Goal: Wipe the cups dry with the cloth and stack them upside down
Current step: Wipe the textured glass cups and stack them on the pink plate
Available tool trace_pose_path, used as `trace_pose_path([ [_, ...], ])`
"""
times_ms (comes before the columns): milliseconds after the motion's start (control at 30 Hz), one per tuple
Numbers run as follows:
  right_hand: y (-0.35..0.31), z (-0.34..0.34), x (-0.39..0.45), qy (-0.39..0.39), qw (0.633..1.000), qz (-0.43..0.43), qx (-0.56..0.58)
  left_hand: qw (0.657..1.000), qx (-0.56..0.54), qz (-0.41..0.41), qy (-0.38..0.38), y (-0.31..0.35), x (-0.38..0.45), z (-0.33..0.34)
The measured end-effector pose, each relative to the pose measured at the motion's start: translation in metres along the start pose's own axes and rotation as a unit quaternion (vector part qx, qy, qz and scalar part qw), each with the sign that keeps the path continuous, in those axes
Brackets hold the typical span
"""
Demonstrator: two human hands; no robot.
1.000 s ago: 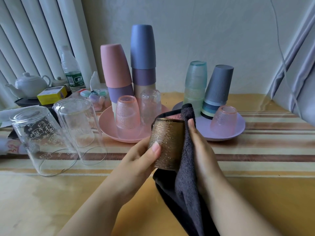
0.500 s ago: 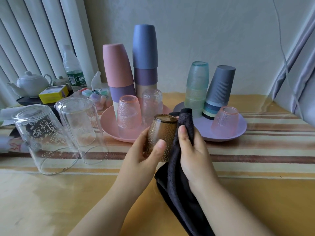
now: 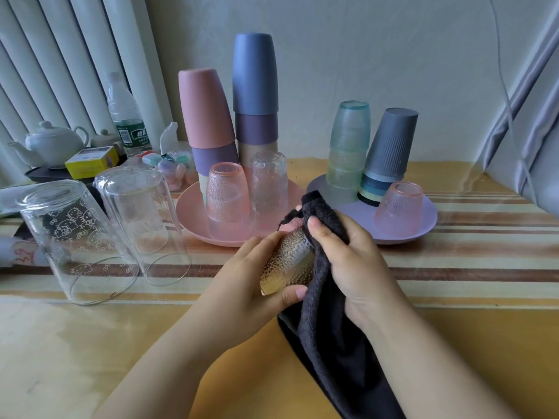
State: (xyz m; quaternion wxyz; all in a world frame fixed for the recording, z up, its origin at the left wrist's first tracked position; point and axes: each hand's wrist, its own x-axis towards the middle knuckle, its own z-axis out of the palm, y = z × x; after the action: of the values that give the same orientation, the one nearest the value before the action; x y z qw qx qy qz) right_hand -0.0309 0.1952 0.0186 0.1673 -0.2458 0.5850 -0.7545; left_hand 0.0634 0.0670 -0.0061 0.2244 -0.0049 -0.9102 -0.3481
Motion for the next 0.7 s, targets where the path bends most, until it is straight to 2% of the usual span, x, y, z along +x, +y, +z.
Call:
trace_pose_path([
  [167,-0.001,-0.007,0.005,0.029,0.997,0.026,0.066,0.992,-0.115,-0.058,0.000,0.000,-0.001,0.005],
  [333,0.001,-0.004,0.004,0.055,0.991,0.055,0.113,0.959,-0.259,-0.111,0.019,0.002,0.001,-0.001],
  [467,0.002,0.002,0.002,0.067,0.995,0.056,0.054,0.912,-0.382,-0.142,0.047,0.006,0.000,0.004],
  [600,0.006,0.010,-0.007,0.041,0.998,0.046,-0.033,0.832,-0.510,-0.206,0.074,0.015,0.005,0.013],
  [667,0.006,0.013,-0.012,0.029,0.997,0.046,-0.054,0.822,-0.516,-0.230,0.068,0.015,0.007,0.013],
  [700,0.006,0.014,-0.013,0.028,0.996,0.047,-0.064,0.830,-0.504,-0.229,0.064,0.013,0.007,0.013],
])
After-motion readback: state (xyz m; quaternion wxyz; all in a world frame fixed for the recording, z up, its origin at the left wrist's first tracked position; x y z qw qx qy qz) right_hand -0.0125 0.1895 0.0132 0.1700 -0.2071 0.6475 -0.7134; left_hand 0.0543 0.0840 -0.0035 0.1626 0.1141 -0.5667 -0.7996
